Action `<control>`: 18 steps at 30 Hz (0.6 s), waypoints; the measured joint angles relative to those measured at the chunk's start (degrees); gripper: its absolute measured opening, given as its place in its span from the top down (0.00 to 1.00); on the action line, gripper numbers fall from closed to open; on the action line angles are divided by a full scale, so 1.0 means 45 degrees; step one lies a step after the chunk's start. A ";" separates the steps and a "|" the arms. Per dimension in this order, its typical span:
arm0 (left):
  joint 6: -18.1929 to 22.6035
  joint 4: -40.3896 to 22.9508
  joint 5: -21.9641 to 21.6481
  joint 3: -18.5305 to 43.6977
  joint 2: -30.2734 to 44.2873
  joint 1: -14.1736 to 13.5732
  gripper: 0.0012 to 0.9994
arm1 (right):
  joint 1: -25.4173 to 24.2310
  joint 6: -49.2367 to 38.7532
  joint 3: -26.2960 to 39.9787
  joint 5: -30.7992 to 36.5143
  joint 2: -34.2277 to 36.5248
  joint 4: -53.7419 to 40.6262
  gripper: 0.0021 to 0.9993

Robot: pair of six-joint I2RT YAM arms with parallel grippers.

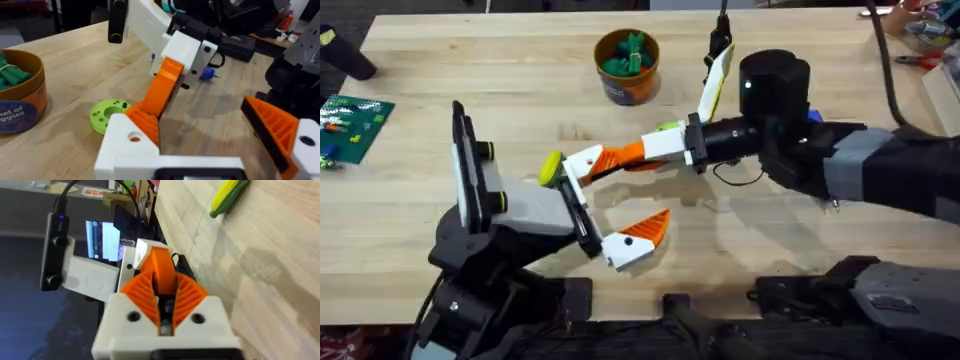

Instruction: Pick up the gripper from the table and insert it into the empty holder that is missing its gripper. Then pick up a screw, insert it into the mounting hole, and use the screwdriver to tighten it. Finally, clean up the table by picking up the vegetable and placing it into the bucket.

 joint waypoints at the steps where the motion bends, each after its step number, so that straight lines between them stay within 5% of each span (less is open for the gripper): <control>1: 0.0006 0.0003 0.0009 0.0000 0.0000 0.0002 0.01 | 0.0018 0.0003 0.0000 0.0019 0.0001 -0.0016 0.84; 18: 0.0399 -0.0039 0.1050 0.0010 -0.0005 -0.0202 0.01 | 0.0574 0.0025 -0.0112 -0.0046 0.0140 -0.0283 0.29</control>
